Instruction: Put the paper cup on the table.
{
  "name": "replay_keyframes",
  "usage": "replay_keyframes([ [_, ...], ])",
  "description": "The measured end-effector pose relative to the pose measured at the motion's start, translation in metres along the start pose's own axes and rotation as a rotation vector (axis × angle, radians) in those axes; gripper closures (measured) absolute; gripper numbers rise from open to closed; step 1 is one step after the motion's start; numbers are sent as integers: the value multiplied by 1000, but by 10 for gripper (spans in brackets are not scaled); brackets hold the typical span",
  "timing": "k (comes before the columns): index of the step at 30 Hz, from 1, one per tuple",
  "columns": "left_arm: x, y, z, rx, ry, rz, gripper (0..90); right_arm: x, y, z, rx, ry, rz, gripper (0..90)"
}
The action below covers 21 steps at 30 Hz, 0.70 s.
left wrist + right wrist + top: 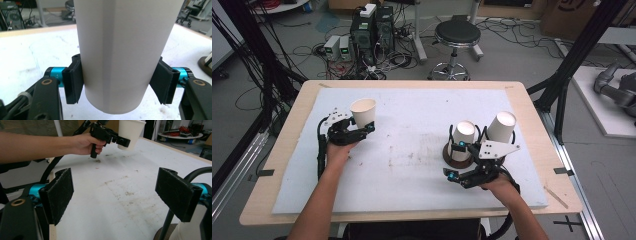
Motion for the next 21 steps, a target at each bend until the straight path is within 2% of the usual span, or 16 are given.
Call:
replay_keyframes([
  [9,-8,-17,-5,-80,43,18,348,-1,-2,-4,-7,12,-2,154],
  [13,-11,-25,-6,-121,55,39,348,-2,-1,-4,-3,17,-2,155],
  [16,-12,-25,-6,-123,63,39,348,-3,0,-4,-2,17,-6,155],
  [21,-12,-29,-7,-160,87,29,347,-3,-1,-3,-6,14,-11,155],
])
Point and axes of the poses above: each handheld gripper's, and its own axes: z roughly backward along the jaws, y roughly out of its top, x roughly to its right, the point moved 9 cm from there along -z, roughly forward along the jaws, and after that the axes turned 10 degrees about x, right-handed, at the moved point
